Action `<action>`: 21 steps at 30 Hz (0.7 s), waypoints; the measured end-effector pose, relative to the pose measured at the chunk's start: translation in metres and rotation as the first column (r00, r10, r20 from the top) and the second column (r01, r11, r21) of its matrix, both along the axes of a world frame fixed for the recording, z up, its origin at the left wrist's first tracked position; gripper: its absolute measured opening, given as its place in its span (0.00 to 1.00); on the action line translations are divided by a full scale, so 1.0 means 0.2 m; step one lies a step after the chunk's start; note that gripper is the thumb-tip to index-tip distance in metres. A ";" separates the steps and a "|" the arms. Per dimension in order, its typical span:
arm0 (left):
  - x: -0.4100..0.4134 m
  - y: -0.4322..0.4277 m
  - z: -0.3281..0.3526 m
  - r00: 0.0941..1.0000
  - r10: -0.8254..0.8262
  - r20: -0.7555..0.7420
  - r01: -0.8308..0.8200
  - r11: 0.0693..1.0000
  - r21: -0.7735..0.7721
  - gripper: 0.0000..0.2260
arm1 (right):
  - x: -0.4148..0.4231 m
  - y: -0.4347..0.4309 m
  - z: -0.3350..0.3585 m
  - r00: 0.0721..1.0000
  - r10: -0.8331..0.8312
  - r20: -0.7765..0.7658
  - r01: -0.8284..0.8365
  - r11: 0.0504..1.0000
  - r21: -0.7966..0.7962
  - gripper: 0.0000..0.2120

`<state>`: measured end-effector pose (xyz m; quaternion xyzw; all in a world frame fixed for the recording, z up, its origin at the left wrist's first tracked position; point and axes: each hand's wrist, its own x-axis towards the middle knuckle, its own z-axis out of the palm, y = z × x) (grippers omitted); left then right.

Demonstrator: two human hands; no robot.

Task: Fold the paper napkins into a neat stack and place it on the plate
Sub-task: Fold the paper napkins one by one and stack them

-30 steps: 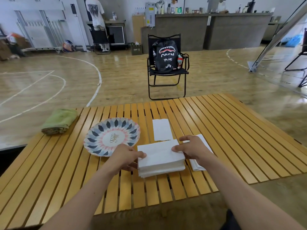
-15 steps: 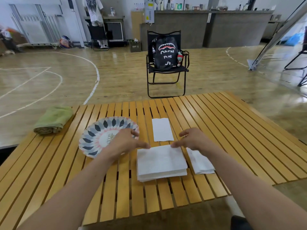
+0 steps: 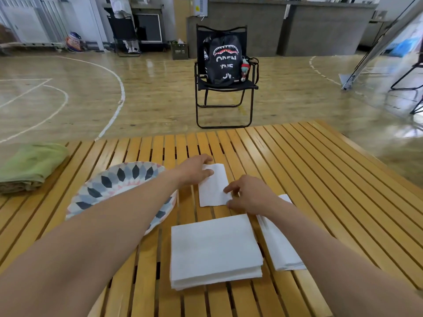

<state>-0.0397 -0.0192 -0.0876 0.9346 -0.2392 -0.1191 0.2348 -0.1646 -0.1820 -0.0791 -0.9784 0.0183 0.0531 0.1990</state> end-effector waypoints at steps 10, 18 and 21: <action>-0.02 0.01 0.15 0.990 0.081 -0.118 -0.097 0.986 -0.135 0.16 | -0.02 -0.02 -0.01 0.975 -0.166 0.148 0.087 0.898 0.432 0.07; -0.31 0.20 0.46 0.655 -0.003 -0.755 -0.494 0.755 -0.432 0.22 | -0.21 -0.01 0.23 0.927 -0.158 -0.341 0.338 -0.046 0.940 0.10; -0.45 0.26 0.50 0.628 0.028 -0.777 -0.593 0.664 -0.455 0.21 | -0.31 -0.01 0.26 0.887 -0.119 -0.445 0.431 -0.130 0.893 0.12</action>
